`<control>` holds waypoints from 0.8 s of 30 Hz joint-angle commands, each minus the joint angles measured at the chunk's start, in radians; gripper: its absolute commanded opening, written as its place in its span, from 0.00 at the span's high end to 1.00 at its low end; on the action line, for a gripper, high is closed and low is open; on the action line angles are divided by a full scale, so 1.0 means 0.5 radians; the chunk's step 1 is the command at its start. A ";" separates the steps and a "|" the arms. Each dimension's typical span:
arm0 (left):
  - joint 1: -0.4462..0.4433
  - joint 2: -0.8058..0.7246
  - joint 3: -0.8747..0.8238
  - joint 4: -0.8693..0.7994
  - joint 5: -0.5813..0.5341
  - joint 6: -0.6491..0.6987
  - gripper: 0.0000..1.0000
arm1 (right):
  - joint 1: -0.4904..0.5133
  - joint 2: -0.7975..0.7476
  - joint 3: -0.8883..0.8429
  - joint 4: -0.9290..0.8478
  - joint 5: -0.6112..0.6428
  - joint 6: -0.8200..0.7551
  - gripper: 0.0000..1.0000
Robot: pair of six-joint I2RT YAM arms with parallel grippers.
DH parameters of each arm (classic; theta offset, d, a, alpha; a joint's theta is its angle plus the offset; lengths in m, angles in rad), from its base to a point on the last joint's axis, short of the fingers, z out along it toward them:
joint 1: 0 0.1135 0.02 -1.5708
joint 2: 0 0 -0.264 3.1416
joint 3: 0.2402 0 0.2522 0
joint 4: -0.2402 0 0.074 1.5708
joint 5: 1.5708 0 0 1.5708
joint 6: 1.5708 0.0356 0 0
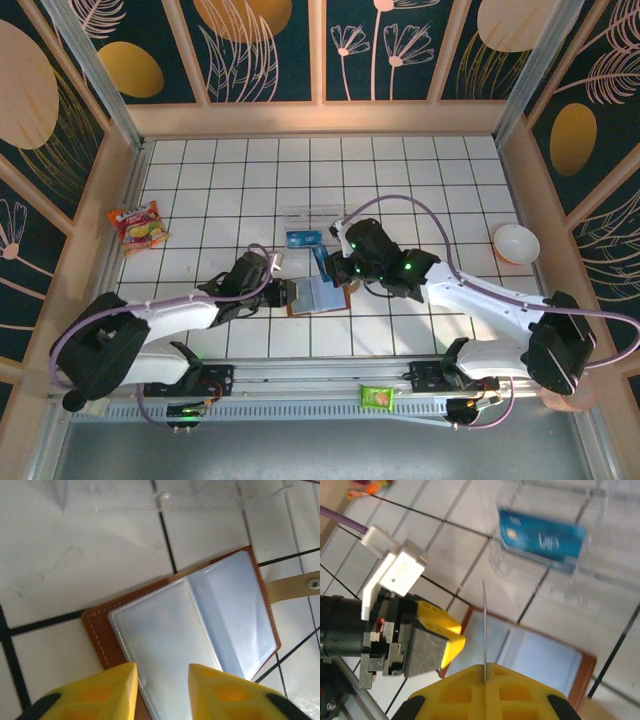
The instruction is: Take the credit cards out of the card holder
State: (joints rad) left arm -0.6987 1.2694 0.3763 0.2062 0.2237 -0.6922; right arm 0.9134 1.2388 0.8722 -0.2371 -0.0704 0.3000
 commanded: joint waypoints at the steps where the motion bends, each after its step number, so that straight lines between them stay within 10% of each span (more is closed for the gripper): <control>1: 0.046 -0.200 0.001 -0.109 -0.075 -0.031 0.55 | -0.019 0.036 0.169 -0.091 0.063 -0.556 1.00; 17: 0.186 -0.617 -0.142 -0.436 -0.189 -0.122 0.01 | -0.047 0.759 1.202 -0.939 -0.148 -1.933 1.00; 24: 0.228 -0.686 -0.123 -0.572 -0.257 -0.129 0.01 | -0.126 1.171 1.621 -1.201 -0.097 -2.241 1.00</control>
State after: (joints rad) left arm -0.5964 0.9440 0.3141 -0.0216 0.1188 -0.7521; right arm 0.8639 1.7733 1.6188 -0.7338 -0.1444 -0.7055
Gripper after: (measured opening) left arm 0.987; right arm 0.045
